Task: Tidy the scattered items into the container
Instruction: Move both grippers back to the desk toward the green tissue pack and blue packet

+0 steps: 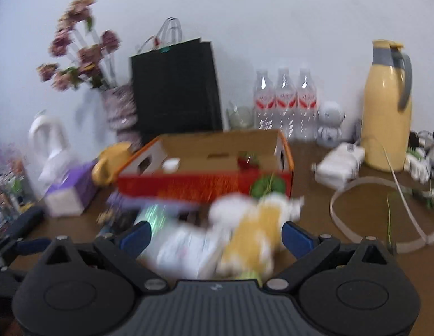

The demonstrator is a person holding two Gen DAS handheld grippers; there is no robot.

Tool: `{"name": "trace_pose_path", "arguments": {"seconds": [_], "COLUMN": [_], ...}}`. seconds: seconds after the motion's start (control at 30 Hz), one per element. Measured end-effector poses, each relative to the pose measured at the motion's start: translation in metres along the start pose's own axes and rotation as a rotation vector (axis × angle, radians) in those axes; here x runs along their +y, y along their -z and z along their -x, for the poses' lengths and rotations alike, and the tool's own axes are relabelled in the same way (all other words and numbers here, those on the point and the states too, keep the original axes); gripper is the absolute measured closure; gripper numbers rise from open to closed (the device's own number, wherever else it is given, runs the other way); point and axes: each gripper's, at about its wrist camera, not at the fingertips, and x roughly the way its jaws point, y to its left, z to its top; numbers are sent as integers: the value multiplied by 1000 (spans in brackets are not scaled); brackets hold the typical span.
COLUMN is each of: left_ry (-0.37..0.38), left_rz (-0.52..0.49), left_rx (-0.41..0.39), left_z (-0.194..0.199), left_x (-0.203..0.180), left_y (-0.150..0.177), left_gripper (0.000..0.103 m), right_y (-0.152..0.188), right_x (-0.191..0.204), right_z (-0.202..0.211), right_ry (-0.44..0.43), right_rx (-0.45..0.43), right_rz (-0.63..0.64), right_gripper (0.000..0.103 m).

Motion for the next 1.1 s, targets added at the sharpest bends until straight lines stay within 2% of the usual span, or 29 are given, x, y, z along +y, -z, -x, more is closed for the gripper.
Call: {"name": "trace_pose_path", "arguments": {"seconds": [0.07, 0.2, 0.33, 0.4, 0.47, 0.53, 0.57, 0.63, 0.73, 0.87, 0.93, 1.1], "left_ry": [-4, 5, -39, -40, -31, -30, -27, -19, -12, -22, -33, -31], "left_rz": [-20, -25, -2, 10, 25, 26, 18, -8, -17, 16, 43, 123], "left_rx": [21, 39, 40, 50, 38, 16, 2, -12, -4, 42, 69, 117], "left_z": [12, 13, -4, -12, -18, -25, -29, -41, -59, -80, -88, -100], "left_x": [-1, 7, 15, 18, 22, 24, 25, 25, 27, 35, 40, 57], "left_y": [15, 21, 11, 5, 1, -6, -10, -20, -30, -32, -29, -28], "left_gripper": [0, 0, 0, 0, 0, 1, 3, 13, 19, 23, 34, 48], "right_y": [27, 62, 60, 55, 50, 50, 50, 51, 53, 55, 55, 54], "right_x": [5, 10, 13, 16, 19, 21, 21, 18, 14, 12, 11, 11], "right_z": [18, 38, 26, 15, 5, -4, -9, -17, -27, -32, -34, -41], "right_ry": [7, 8, 7, 12, 0, 24, 40, 58, 70, 78, 85, 86], "right_rx": [4, 44, 60, 62, 69, 80, 86, 109, 142, 152, 156, 168], "right_rz": [19, 23, 27, 31, 44, 68, 76, 78, 79, 96, 99, 115], "right_gripper": [3, 3, 3, 4, 4, 5, 5, 7, 12, 13, 13, 13]}}
